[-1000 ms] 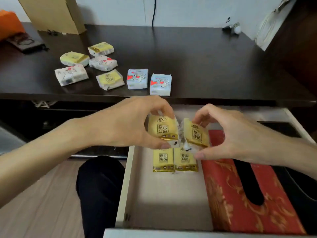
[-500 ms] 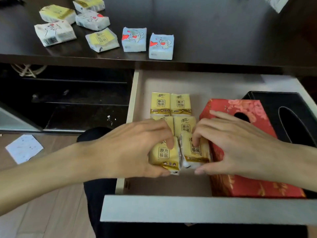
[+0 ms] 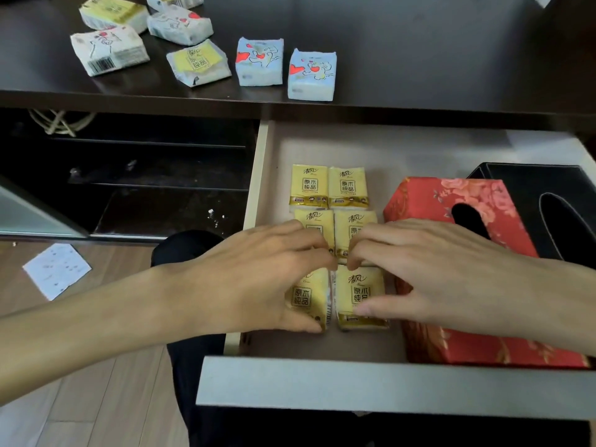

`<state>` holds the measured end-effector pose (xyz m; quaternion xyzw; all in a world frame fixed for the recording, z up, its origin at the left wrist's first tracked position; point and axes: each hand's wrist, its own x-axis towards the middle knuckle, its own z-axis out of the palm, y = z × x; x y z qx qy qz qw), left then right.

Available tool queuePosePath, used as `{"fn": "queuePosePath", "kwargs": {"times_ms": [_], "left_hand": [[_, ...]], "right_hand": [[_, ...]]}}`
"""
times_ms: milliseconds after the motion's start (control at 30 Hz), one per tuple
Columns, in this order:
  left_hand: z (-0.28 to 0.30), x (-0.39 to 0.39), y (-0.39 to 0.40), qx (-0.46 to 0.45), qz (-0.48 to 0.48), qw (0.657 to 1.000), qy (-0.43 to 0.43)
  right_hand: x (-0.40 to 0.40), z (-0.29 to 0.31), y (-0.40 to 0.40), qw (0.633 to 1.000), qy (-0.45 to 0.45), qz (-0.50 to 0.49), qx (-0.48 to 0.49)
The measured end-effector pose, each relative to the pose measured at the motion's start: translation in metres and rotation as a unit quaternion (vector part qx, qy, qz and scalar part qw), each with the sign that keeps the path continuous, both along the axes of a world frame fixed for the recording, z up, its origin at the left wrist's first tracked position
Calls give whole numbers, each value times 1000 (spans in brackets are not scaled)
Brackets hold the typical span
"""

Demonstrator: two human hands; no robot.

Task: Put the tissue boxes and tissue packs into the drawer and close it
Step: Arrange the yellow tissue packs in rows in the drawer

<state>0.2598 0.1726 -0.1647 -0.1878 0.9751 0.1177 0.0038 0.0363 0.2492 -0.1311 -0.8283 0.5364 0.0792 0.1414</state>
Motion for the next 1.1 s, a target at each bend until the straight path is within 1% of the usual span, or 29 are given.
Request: {"fn": "queuePosePath", "kwargs": {"times_ms": [67, 100, 167, 233, 333, 500, 633, 800, 867, 1000, 1033, 1100], "left_hand": [[2, 3, -10, -27, 0, 1000, 15], [3, 3, -16, -51, -1, 999, 7], [4, 0, -27, -87, 2, 995, -44], [3, -6, -32, -86, 1, 992, -93], [-1, -18, -32, -101, -27, 986, -127], [-2, -31, -31, -113, -26, 986, -119], [-4, -32, -32, -108, -17, 988, -109], [-5, -30, -31, -102, -4, 990, -99], [-1, -29, -34, -95, 6, 992, -78], [10, -22, -49, -77, 38, 996, -28], [11, -21, -52, -82, 43, 995, -33], [10, -21, -59, -81, 54, 993, -73]], "right_hand": [[-3, 1, -4, 1000, 3, -9, -22], [-5, 1, -6, 999, 16, -9, -34], [-7, -2, -13, 997, 62, -3, -50], [-5, -9, -19, 993, 106, 11, -46], [2, -17, -27, 990, 137, 9, -34], [9, -22, -30, 986, 163, 8, -35], [10, -22, -30, 986, 162, 8, -33], [10, -20, -30, 985, 163, 12, -55], [5, -14, -34, 988, 134, -5, -71], [-5, -1, -49, 988, 24, -52, -146], [-8, 0, -55, 987, 17, -58, -152], [-14, -2, -68, 991, 38, -55, -118]]}}
